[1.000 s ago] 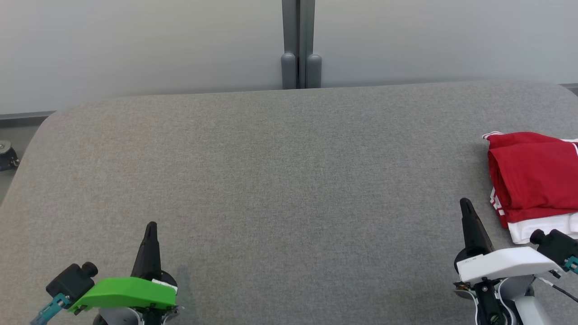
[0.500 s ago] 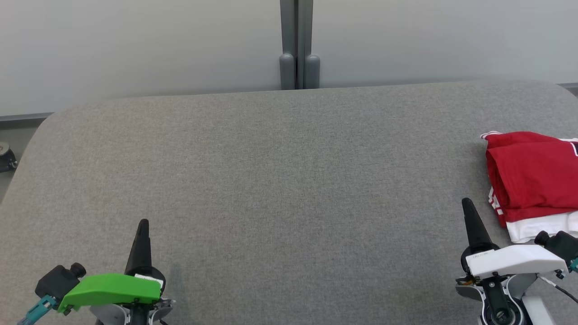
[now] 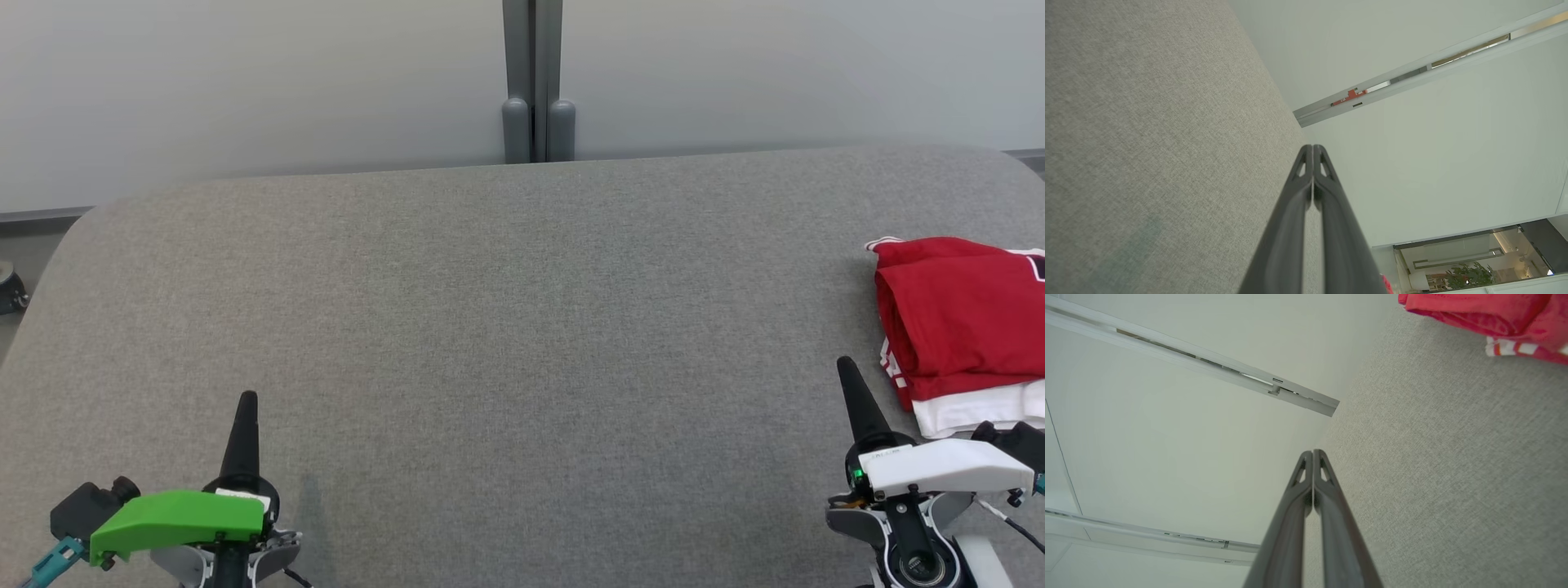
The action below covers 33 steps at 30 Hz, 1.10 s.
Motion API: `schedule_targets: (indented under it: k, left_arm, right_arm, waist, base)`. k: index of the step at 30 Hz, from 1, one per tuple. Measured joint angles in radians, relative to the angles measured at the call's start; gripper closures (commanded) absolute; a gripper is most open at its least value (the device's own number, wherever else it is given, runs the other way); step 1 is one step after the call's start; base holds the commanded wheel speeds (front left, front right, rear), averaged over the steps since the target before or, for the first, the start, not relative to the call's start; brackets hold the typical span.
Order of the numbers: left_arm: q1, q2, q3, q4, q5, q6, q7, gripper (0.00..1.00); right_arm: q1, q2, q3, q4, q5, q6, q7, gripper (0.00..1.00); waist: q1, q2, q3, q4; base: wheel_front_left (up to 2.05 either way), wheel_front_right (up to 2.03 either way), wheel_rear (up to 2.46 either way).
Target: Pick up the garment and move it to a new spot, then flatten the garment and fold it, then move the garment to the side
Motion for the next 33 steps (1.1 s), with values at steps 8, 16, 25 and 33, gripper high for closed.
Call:
schedule_targets:
  k: [8, 16, 25, 33]
  left_arm:
    - [-0.005, 0.0, 0.015, 0.001, -0.067, -0.007, 0.019, 1.0]
    - [-0.008, 0.0, 0.031, 0.003, -0.127, -0.01, 0.038, 1.0]
    - [-0.016, 0.0, 0.047, 0.005, -0.192, -0.016, 0.058, 1.0]
    - [-0.019, 0.0, 0.062, 0.007, -0.245, -0.021, 0.073, 1.0]
  right_arm:
    - [-0.007, 0.0, -0.007, 0.004, 0.073, 0.0, 0.022, 1.0]
    - [-0.014, 0.0, -0.016, 0.007, 0.14, 0.0, 0.04, 1.0]
    - [-0.018, 0.0, -0.024, 0.011, 0.211, 0.0, 0.059, 1.0]
    - [-0.021, 0.0, -0.031, 0.015, 0.27, 0.0, 0.076, 1.0]
  waist:
    - [0.0, 0.0, -0.001, -0.003]
    - [0.0, 0.0, -0.002, -0.005]
    - [0.0, 0.0, -0.003, -0.008]
    - [0.0, 0.0, -0.004, -0.011]
  base:
    - [0.0, 0.0, 0.0]
    - [0.0, 0.0, 0.0]
    - [0.0, 0.0, 0.0]
    - [0.0, 0.0, 0.0]
